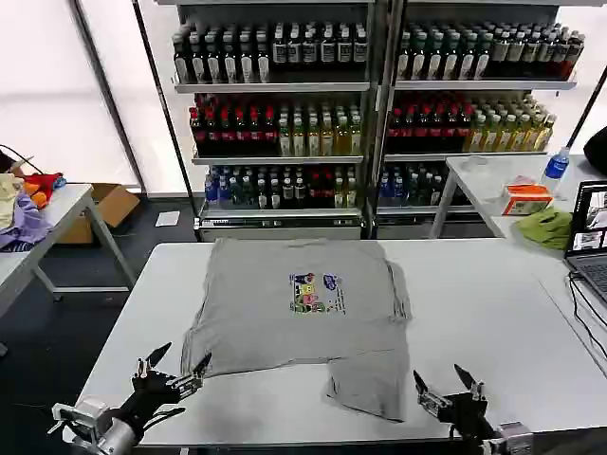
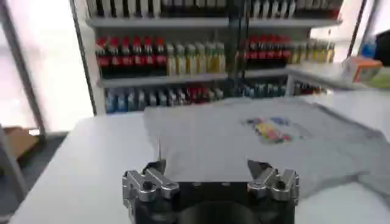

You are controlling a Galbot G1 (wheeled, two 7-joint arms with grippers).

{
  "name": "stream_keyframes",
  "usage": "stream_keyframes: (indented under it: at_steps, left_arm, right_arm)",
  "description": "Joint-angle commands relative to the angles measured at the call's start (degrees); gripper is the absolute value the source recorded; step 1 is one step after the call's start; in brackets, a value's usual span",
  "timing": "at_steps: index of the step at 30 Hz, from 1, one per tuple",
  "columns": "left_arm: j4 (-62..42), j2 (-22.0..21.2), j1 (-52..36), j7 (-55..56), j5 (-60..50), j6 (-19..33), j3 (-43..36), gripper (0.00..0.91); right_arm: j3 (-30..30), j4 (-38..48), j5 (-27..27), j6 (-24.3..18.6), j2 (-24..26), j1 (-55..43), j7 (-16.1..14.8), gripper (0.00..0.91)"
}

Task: Fold and organize the clothes.

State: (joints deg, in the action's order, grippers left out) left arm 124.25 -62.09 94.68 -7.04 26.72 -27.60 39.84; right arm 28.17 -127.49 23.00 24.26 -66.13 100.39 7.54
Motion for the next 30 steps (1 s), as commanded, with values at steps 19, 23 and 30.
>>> stream_keyframes:
  at_steps: [19, 23, 30]
  left_arm:
    - [-11.73, 1.18, -3.58, -0.74, 1.07, -0.87, -2.8, 0.907]
    - [-11.53, -0.32, -3.43, -1.53, -0.55, -0.66, -3.09, 0.524]
    - [-11.19, -0.89, -3.36, -2.03, -0.84, -0.41, -3.01, 0.01]
  right_arm:
    - [-10.9, 1.9, -1.67, 2.35, -1.1, -0.43, 4.56, 0.0]
    - [-10.56, 1.93, -0.83, 1.77, -0.86, -0.28, 4.54, 0.0]
    - [-9.53, 1.84, 0.31, 0.65, -0.22, 0.59, 3.89, 0.0]
